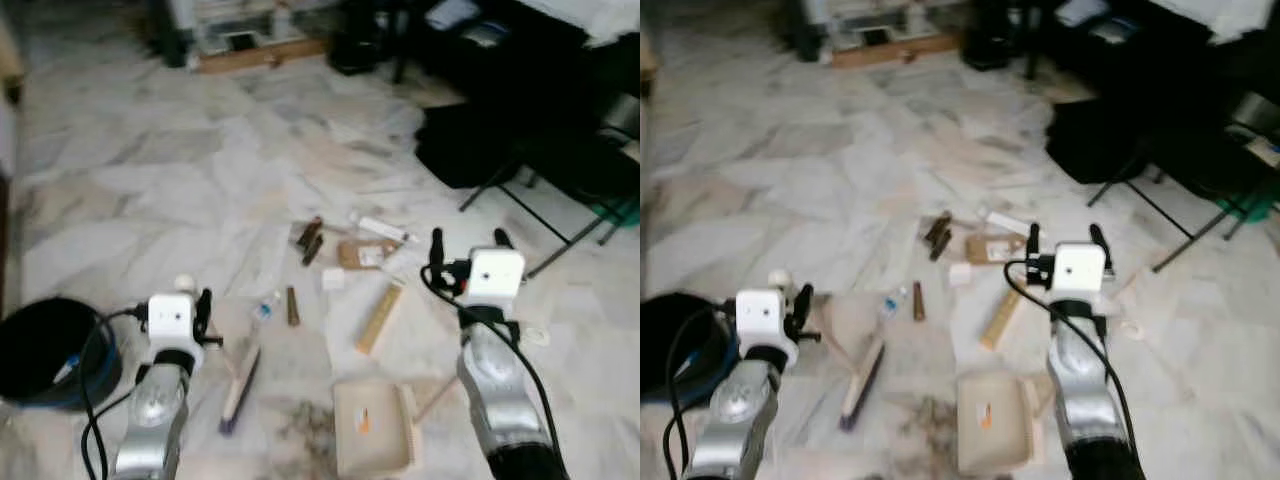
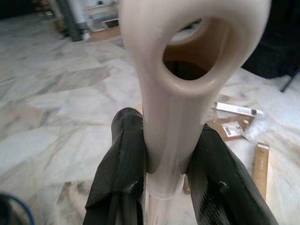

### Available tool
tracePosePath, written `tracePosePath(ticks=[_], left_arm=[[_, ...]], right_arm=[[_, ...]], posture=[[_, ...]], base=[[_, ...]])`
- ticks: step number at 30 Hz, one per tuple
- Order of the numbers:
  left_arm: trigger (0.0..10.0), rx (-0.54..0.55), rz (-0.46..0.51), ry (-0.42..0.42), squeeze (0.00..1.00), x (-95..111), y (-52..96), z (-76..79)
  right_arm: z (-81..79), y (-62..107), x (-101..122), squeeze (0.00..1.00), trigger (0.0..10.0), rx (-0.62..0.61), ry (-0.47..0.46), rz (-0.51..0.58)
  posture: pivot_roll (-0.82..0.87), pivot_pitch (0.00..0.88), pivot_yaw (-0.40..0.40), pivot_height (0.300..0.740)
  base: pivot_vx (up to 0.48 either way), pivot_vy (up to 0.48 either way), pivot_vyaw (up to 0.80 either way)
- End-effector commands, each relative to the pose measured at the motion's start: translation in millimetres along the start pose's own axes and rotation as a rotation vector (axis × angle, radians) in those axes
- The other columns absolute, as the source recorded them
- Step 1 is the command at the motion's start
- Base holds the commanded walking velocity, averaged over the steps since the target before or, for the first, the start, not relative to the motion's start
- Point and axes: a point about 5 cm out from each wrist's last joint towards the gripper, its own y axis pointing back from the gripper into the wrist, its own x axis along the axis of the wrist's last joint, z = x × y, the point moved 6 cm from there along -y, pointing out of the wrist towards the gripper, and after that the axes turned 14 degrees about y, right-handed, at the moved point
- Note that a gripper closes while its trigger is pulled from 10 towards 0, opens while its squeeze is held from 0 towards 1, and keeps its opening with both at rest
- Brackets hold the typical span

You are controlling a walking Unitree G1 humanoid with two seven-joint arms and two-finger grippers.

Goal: Sweep floor

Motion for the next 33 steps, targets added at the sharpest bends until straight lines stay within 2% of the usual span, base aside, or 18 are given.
tracePosePath(ticks=[1, 9, 10, 15, 16, 17, 20, 23, 24, 26, 28, 30, 33], left_arm=[[10.0, -0.014, 0.024, 0.005, 0.00, 4, -1.2, 5.0], [10.0, -0.016, 0.023, 0.003, 0.00, 4, -1.6, 5.5], [10.0, -0.017, 0.024, 0.004, 0.00, 4, -1.7, 5.7], [10.0, -0.017, 0.022, 0.003, 0.00, 3, -1.5, 6.2], [10.0, -0.017, 0.021, 0.004, 0.00, 3, -1.5, 6.2], [10.0, -0.017, 0.020, 0.005, 0.00, 3, -1.4, 6.1], [10.0, -0.017, 0.019, 0.005, 0.00, 3, -1.4, 6.2], [10.0, -0.018, 0.018, 0.004, 0.00, 2, -1.6, 6.9], [10.0, -0.018, 0.017, 0.005, 0.00, 2, -1.5, 7.1], [10.0, -0.019, 0.016, 0.006, 0.00, 2, -1.7, 7.6], [10.0, -0.020, 0.015, 0.006, 0.00, 1, -1.7, 8.0], [10.0, -0.020, 0.015, 0.006, 0.00, 1, -1.8, 7.9], [10.0, -0.019, 0.014, 0.006, 0.00, 1, -1.6, 7.2]], right_arm=[[8.5, 0.5, -4, 0.00, 10.0, -0.021, 0.014, -0.015], [17.9, 1.0, -3, 0.00, 10.0, -0.059, 0.045, -0.020], [23.6, 3.0, -7, 0.00, 10.0, -0.082, 0.052, -0.039], [31.5, 8.6, -8, 0.00, 10.0, -0.096, 0.050, -0.047], [34.2, 10.4, -9, 0.54, 10.0, -0.104, 0.065, -0.055], [37.0, 12.5, -10, 1.00, 10.0, -0.113, 0.069, -0.066], [42.3, 17.0, -12, 1.00, 10.0, -0.127, 0.084, -0.085], [45.5, 24.6, -16, 1.00, 10.0, -0.119, 0.053, -0.112], [46.3, 27.2, -19, 0.00, 10.0, -0.109, 0.075, -0.117], [48.8, 32.1, -25, 0.00, 10.0, -0.095, 0.108, -0.134], [53.9, 37.9, -38, 0.00, 10.0, -0.101, 0.105, -0.182], [55.8, 39.6, -41, 0.00, 10.0, -0.107, 0.107, -0.200], [61.7, 44.7, -56, 0.00, 10.0, -0.140, 0.144, -0.283]], posture=[[0.01, 0.129, 0.026, 0.740], [0.00, 0.125, 0.027, 0.740], [0.01, 0.124, 0.026, 0.740], [0.00, 0.122, 0.027, 0.740], [0.00, 0.122, 0.026, 0.740], [0.00, 0.121, 0.025, 0.740], [0.00, 0.121, 0.024, 0.740], [0.00, 0.121, 0.023, 0.740], [0.00, 0.121, 0.023, 0.740], [0.00, 0.122, 0.023, 0.740], [0.00, 0.123, 0.023, 0.740], [0.00, 0.124, 0.022, 0.740], [0.00, 0.125, 0.023, 0.740]], base=[[0.000, 0.000, 0.00], [0.000, 0.000, 0.00], [0.000, 0.000, 0.00], [0.000, 0.000, 0.00], [0.000, 0.000, 0.00], [0.000, 0.000, 0.00], [0.000, 0.000, 0.00], [0.000, 0.000, 0.00], [0.000, 0.000, 0.00], [0.000, 0.000, 0.00], [0.000, 0.000, 0.00], [0.000, 0.000, 0.00], [0.000, 0.000, 0.00]])
